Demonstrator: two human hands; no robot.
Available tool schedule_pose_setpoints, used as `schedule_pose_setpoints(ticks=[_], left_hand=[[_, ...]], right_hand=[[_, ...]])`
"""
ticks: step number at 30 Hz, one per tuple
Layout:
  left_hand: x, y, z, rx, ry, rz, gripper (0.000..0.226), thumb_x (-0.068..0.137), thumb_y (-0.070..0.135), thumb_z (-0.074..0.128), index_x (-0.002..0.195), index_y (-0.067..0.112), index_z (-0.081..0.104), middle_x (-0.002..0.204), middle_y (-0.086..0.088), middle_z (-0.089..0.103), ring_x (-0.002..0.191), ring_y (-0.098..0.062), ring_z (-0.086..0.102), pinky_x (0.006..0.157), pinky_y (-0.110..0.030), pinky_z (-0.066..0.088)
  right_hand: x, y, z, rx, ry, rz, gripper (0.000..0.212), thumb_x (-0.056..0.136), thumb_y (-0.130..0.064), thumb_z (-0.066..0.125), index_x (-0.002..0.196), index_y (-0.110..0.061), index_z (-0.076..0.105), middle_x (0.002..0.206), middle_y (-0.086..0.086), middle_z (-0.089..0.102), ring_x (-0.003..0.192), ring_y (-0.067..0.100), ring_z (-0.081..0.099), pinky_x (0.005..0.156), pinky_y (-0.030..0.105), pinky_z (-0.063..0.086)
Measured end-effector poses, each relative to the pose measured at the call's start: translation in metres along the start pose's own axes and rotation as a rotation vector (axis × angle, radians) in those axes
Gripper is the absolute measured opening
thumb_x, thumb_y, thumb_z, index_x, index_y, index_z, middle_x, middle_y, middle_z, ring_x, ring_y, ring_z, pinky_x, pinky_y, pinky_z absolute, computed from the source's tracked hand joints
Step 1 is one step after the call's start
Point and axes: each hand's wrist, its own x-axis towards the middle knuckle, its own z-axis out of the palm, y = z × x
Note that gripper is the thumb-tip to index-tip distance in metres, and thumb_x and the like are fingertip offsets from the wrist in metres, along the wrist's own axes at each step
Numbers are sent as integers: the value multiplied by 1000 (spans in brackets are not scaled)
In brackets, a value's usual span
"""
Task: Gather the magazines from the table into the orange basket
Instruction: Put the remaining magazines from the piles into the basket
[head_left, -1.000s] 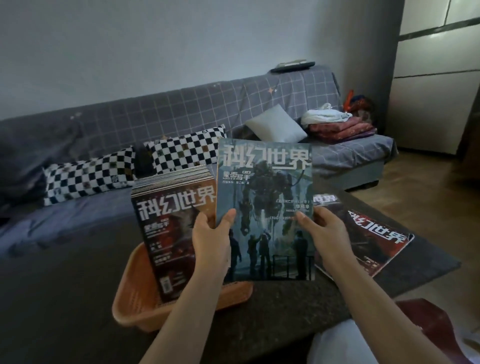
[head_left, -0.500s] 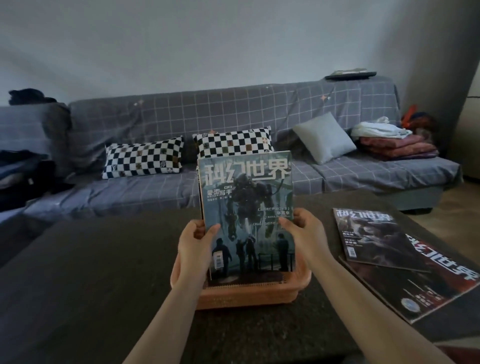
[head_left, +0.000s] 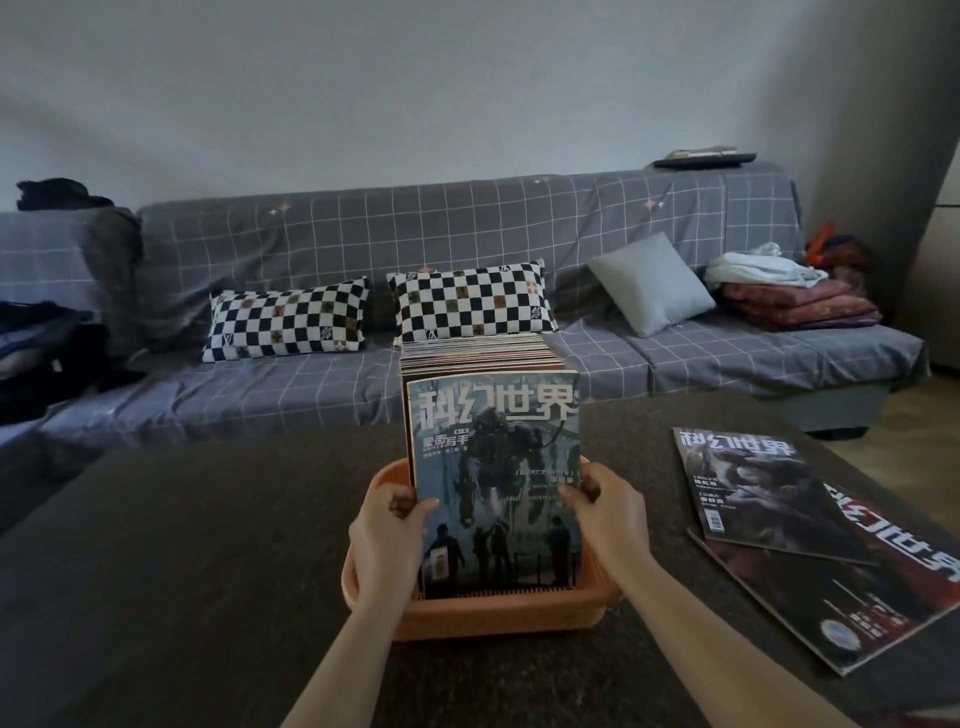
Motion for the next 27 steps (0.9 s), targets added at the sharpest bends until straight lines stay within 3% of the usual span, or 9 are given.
schedule_pose_setpoints(ticks=[3,7,11,14,16,20,23,27], left_hand=[[1,-3,-1,-25,40,-2,21,83,22,74,77,28,55,81,4,67,69,-10,68,49,-18,48],[4,-4,-1,-53,36,-16,19,85,18,72,81,27,56,86,8,64,79,-13,68,64,-31,59],[5,-6,-1,-56,47,-51,15,87,20,70,99,19,61,91,5,65,78,-13,68,53,-17,47],[5,-5,0,-51,52,-71,16,87,22,70,101,18,62,97,2,66,84,-15,66,55,-16,43],[6,-6,1,-41,63,-77,21,87,24,70,106,16,64,102,0,68,87,-13,62,56,-15,40],[5,-9,4,-136,-11,-113,33,91,22,65,123,12,66,106,-1,72,82,-6,66,47,-8,40],[6,-11,8,-252,-50,-174,34,95,22,59,127,13,63,103,-1,72,63,3,59,41,-3,40],[6,-11,8,-162,-45,-147,36,95,23,59,128,12,62,109,-3,72,64,3,58,41,-3,40]], right_hand=[[1,0,7,11,11,-47,41,88,-19,64,128,-20,56,108,-3,69,80,-1,57,59,2,41],[2,2,12,7,43,-78,40,87,-19,66,126,-19,57,93,-13,65,69,-14,48,54,-5,37],[4,4,14,-11,71,-86,35,85,-20,68,119,-16,59,75,-24,53,68,-13,50,51,3,39],[5,6,16,-5,79,-92,32,85,-20,68,116,-18,59,75,-23,53,70,-11,52,51,3,36],[4,7,18,11,99,-96,33,84,-20,69,116,-19,57,80,-20,56,76,-5,56,54,5,36],[7,10,20,-7,109,-70,48,84,-23,69,129,-18,51,118,-4,61,101,9,58,75,10,40],[9,13,22,-40,-19,-115,49,89,-21,63,136,-20,46,129,-4,58,95,-3,54,66,-3,35],[14,17,23,-52,-39,-138,43,91,-19,60,133,-21,50,130,-4,58,76,-6,49,55,-7,36]])
